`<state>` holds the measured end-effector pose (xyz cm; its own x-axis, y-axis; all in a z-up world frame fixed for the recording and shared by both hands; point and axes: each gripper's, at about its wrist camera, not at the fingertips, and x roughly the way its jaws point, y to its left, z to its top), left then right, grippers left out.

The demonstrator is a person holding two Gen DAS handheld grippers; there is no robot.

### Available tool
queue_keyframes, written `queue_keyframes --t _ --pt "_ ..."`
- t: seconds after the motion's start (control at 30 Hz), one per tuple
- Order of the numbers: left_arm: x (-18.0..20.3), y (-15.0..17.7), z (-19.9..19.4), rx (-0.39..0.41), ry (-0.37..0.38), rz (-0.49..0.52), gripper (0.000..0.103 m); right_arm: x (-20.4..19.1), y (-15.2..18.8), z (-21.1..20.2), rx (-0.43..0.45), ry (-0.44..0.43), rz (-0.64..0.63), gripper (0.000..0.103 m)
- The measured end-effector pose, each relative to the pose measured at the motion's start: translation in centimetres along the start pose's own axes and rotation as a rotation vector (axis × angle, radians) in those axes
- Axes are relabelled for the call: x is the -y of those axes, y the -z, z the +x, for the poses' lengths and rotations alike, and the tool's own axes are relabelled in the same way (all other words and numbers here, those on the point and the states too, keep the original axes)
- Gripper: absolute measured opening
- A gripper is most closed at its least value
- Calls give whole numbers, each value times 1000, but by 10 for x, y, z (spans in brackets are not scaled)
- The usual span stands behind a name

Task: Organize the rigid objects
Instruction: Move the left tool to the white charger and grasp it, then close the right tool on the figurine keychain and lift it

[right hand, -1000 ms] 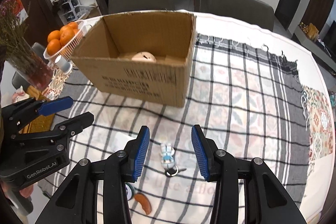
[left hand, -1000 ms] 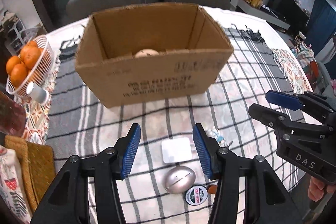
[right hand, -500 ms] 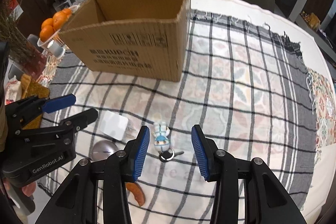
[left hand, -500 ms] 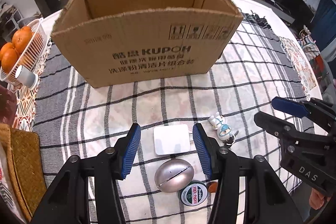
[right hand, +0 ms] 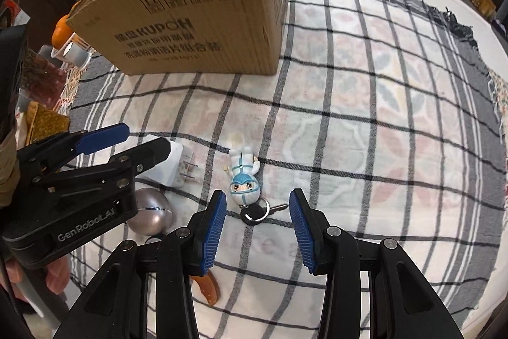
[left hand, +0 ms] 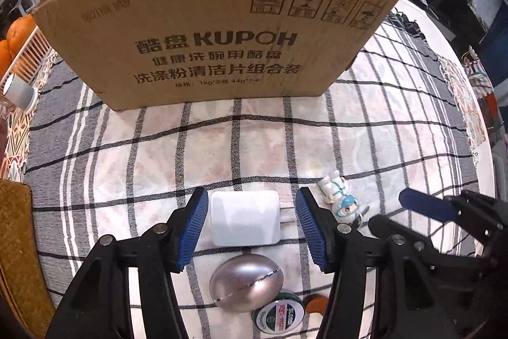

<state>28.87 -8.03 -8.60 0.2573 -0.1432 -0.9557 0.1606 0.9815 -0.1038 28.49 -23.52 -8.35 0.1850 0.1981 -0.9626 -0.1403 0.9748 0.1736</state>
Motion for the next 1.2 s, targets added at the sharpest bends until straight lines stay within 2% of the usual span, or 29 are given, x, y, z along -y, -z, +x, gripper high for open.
queue_keyframes --t 0.4,0.6,0.83,0.97,1.2 --pt "2 1 28 -58 -25 -7 59 0 -3 23 -26 -14 6 43" --pt "4 -3 38 -59 -60 -14 59 -5 -5 32 -27 -9 2 43" --pt "3 -1 50 -78 -55 -36 59 -13 -5 42 -27 19 -24 42" --pt "2 -2 54 -84 -29 -43 55 -15 -5 46 -29 21 -25 33" --pt "0 -4 57 -85 -32 -27 55 -19 -6 52 -20 28 -33 28"
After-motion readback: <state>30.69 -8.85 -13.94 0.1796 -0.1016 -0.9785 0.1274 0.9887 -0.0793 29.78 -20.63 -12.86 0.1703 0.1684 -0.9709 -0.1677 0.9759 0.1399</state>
